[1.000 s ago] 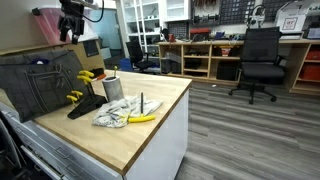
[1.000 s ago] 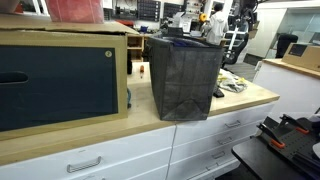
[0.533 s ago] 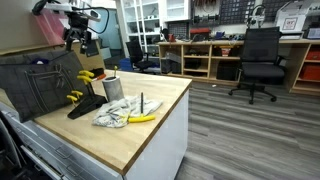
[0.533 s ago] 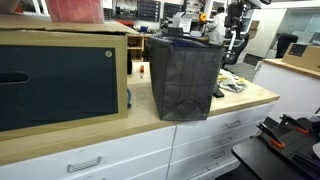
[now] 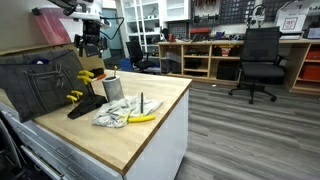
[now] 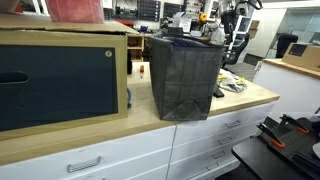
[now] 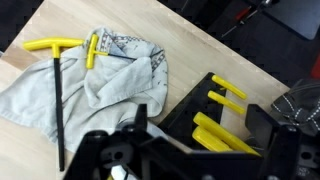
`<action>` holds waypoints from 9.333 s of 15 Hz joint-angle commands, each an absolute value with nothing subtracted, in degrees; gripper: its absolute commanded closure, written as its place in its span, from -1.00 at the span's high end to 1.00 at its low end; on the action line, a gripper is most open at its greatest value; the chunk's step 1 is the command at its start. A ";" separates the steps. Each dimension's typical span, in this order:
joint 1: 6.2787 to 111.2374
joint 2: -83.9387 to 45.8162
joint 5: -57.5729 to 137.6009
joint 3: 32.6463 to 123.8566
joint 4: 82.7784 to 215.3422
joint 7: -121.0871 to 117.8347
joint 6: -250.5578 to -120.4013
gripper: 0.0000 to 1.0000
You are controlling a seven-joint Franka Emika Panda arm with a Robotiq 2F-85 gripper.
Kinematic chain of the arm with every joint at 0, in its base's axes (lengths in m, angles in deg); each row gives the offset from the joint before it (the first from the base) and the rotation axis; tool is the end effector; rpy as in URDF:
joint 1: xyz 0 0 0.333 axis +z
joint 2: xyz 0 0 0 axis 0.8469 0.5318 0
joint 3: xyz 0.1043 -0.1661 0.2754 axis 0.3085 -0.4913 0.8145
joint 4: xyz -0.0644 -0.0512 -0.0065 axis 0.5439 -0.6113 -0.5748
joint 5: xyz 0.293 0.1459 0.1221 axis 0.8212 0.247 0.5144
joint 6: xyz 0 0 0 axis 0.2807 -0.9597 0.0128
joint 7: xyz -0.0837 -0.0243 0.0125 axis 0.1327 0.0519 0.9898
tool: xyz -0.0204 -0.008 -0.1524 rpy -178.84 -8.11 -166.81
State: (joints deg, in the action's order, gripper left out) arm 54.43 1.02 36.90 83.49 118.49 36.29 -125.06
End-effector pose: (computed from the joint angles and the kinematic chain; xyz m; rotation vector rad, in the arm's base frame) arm 0.6311 -0.0458 0.4121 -2.9217 -0.8009 0.6624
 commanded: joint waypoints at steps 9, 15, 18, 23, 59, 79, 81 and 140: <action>54.62 11.03 33.81 83.86 103.56 45.96 -118.50 1.00; 54.26 11.58 34.49 84.11 104.45 45.12 -126.15 1.00; 54.57 11.43 34.10 84.33 104.90 46.40 -130.78 1.00; 54.26 14.78 34.60 85.67 102.40 51.70 -131.76 1.00; 54.71 25.95 33.57 85.43 86.90 79.01 -129.42 1.00; 54.29 26.42 33.35 83.86 86.82 80.89 -127.66 -0.90; 54.49 26.27 33.22 83.00 86.77 78.86 -127.72 -0.21; 58.53 17.32 35.13 74.89 88.26 61.85 -122.58 -0.92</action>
State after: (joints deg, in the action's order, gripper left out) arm 58.68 20.86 35.40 75.75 86.30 64.82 -125.40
